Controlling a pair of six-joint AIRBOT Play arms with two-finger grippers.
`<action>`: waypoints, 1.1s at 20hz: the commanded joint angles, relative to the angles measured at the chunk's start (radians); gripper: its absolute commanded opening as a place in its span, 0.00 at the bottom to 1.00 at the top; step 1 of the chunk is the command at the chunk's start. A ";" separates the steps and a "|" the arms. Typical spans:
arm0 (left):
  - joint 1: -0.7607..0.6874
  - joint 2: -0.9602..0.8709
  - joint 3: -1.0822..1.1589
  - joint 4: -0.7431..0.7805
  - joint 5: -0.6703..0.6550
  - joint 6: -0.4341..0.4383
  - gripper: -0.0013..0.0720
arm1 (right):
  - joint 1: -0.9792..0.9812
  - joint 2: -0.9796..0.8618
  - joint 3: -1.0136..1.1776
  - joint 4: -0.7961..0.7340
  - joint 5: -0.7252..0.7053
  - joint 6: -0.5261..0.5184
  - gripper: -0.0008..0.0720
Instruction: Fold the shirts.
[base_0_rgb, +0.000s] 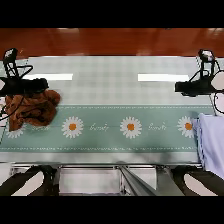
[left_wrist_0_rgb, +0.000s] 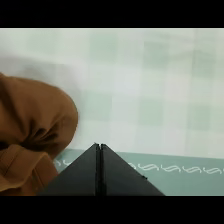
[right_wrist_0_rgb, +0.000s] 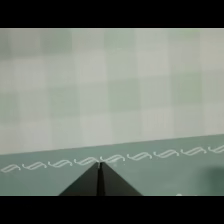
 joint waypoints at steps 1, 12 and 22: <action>0.000 0.002 0.018 -0.016 0.033 0.000 0.05 | 0.000 0.003 0.001 0.017 -0.150 0.000 0.05; 0.002 0.043 0.408 0.002 -0.252 0.005 0.12 | 0.000 0.216 0.013 0.025 -0.016 -0.083 0.49; 0.182 -0.100 0.415 0.261 -0.331 -0.110 0.71 | 0.001 0.297 0.001 0.059 0.264 -0.142 0.55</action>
